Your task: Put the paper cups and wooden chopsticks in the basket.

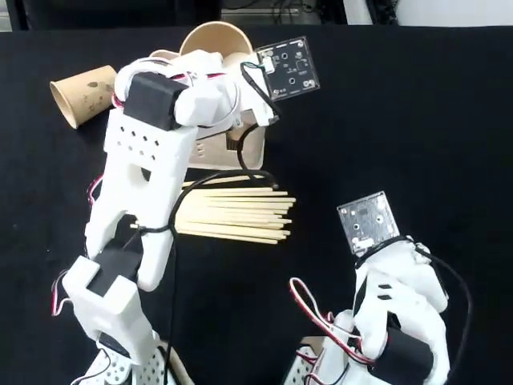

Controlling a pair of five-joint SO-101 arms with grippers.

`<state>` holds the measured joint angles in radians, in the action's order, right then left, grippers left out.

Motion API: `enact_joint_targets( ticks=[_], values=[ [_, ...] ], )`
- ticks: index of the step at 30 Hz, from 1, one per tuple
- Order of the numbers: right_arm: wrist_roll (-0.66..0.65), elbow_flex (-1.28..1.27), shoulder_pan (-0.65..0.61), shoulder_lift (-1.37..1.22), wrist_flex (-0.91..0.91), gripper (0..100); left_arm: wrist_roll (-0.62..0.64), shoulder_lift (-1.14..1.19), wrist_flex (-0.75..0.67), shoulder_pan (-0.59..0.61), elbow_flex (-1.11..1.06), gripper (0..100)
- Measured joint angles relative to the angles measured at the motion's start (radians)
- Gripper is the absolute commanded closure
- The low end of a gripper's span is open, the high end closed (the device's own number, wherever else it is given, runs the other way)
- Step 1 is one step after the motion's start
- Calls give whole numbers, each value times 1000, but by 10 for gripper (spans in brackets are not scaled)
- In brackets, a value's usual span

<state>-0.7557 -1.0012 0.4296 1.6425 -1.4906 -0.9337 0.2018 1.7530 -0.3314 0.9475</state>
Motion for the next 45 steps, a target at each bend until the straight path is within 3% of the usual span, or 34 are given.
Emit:
enact_joint_targets(
  ticks=[3, 8, 13, 20, 23, 45],
  values=[
    [0, 0, 0, 0, 0, 985, 21, 0, -40, 0, 0, 966],
    [0, 0, 0, 0, 0, 985, 187, 0, -172, 9, 0, 955],
    [0, 0, 0, 0, 0, 985, 281, 0, -204, 11, 0, 827],
    [0, 0, 0, 0, 0, 985, 267, 0, -143, 11, 0, 941],
    [0, 0, 0, 0, 0, 985, 184, 0, -124, 11, 0, 962],
    [0, 0, 0, 0, 0, 985, 41, 0, 0, 11, 140, 971]
  ],
)
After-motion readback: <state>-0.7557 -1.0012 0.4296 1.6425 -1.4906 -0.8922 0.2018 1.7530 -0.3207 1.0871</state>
